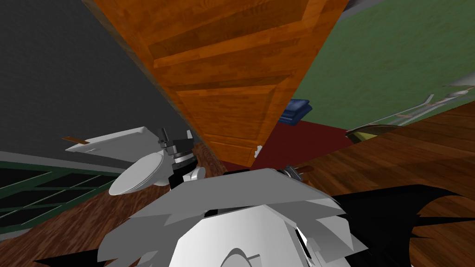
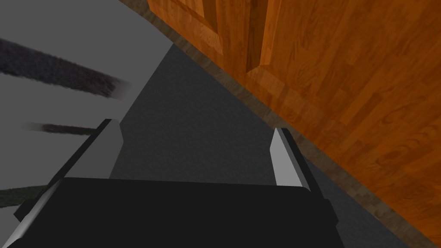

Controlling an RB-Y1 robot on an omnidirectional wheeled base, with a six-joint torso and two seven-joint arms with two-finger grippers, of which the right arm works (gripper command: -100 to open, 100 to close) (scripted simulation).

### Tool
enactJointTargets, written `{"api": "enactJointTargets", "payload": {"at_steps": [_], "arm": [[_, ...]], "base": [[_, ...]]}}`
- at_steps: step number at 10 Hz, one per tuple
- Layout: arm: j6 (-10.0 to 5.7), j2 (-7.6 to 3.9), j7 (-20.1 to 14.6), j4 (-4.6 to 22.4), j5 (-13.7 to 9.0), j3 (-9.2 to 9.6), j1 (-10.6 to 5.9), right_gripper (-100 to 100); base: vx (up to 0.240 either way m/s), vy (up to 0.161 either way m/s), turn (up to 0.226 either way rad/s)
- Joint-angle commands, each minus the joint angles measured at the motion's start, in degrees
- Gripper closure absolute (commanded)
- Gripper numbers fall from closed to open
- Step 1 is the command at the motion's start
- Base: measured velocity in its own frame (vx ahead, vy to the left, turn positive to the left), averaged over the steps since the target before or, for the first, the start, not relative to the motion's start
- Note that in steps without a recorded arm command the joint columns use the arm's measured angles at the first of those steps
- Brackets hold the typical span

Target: Push the door open

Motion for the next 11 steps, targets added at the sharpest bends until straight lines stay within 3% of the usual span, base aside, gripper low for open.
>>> {"api": "enactJointTargets", "payload": {"at_steps": [1, 11], "arm": [[-1.89, -0.07, 1.33, -0.94, -1.37, -1.68, 0.19, 100], [-7.82, -0.04, 4.17, 1.34, -6.67, -6.85, -3.05, 100]], "base": [[-0.003, -0.127, 0.100], [-0.010, -0.105, 0.069]]}}
